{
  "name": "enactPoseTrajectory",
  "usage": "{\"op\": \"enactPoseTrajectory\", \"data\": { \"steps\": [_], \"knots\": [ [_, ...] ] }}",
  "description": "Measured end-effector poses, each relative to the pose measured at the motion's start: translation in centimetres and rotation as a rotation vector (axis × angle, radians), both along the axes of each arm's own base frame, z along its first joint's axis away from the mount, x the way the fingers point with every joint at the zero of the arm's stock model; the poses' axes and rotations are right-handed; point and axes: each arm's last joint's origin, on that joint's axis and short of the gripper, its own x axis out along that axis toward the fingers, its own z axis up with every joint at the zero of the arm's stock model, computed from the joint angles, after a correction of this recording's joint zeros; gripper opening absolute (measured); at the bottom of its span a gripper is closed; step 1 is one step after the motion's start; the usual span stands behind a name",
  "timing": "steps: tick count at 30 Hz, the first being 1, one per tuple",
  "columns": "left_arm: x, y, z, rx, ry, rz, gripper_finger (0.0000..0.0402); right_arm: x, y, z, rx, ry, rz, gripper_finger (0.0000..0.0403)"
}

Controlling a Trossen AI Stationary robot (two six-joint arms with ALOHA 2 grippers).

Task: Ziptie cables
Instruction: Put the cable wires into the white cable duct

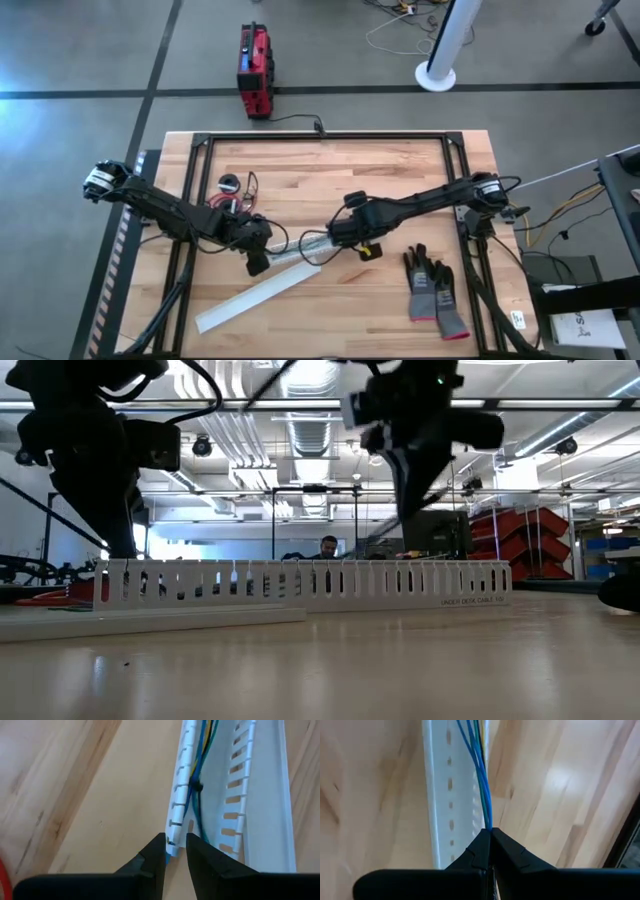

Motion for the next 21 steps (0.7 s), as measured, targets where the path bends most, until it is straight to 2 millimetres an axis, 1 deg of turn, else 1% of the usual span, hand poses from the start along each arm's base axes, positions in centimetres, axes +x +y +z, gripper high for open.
{"op": "enactPoseTrajectory", "data": {
  "steps": [8,11,15,18,21],
  "knots": [
    [0.1,0.1,0.1,0.033,-0.017,0.002,0.0059,-1.9,-0.7,-3.5,-0.032,0.11,-0.006,0.0],
    [0.1,0.1,0.1,0.039,-0.017,-0.003,0.0059,-2.3,-0.7,-4.3,-0.033,0.118,-0.015,0.0],
    [0.1,0.1,0.1,0.041,-0.019,-0.003,0.0059,-2.1,-0.6,-4.8,0.003,0.072,-0.048,0.0003],
    [0.1,0.1,0.1,0.041,-0.022,-0.003,0.0059,-2.1,-0.5,-4.9,0.043,0.077,-0.057,0.0024],
    [0.2,0.1,0.1,0.04,-0.025,-0.003,0.0059,-2.2,-0.5,-4.9,0.045,0.087,-0.063,0.0062]
  ]
}}
